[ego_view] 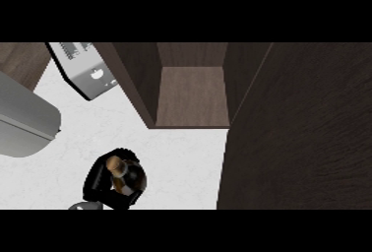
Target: Pick up the wine, place it into the cabinet and close the cabinet
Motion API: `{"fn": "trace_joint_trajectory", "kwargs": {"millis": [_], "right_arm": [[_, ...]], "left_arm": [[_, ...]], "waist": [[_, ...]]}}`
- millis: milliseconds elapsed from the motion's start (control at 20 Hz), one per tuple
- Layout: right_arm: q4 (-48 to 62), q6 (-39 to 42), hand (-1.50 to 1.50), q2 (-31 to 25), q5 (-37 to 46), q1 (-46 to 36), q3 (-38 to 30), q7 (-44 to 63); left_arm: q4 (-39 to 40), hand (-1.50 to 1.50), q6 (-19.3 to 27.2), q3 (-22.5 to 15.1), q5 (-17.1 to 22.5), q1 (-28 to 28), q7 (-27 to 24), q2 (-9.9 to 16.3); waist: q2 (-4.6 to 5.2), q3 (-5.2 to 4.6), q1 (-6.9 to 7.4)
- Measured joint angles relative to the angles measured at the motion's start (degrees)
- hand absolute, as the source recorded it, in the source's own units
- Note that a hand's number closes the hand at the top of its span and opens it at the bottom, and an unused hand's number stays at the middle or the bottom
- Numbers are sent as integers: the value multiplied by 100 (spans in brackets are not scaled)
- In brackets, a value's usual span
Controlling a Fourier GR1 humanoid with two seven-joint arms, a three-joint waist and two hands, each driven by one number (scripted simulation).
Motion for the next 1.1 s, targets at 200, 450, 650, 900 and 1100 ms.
{"fn": "trace_joint_trajectory", "kwargs": {"millis": [200, 450, 650, 900, 1100], "right_arm": [[-9, 87, -150, 2, 4, 201, 35, -168], [8, 69, -150, -20, -24, 22, -123, -38], [30, 79, -150, 7, -23, -25, -117, -46], [8, 115, -150, 21, -39, 94, -109, -33], [36, 159, -150, 9, -65, 57, -243, -47]], "left_arm": [[-8, 150, 15, 422, 257, 13, -6, 284], [-126, 150, 131, 814, 466, -76, -32, 533], [-485, 150, 357, 889, 429, 11, -221, 534], [-1562, 150, 208, 810, 810, 295, 393, 437], [-2515, 150, 181, 669, 1139, 404, 1256, 377]], "waist": [[-1, 0, 0], [0, -3, 11], [-1, -2, 21], [-10, 1, 33], [-10, 3, 42]]}}
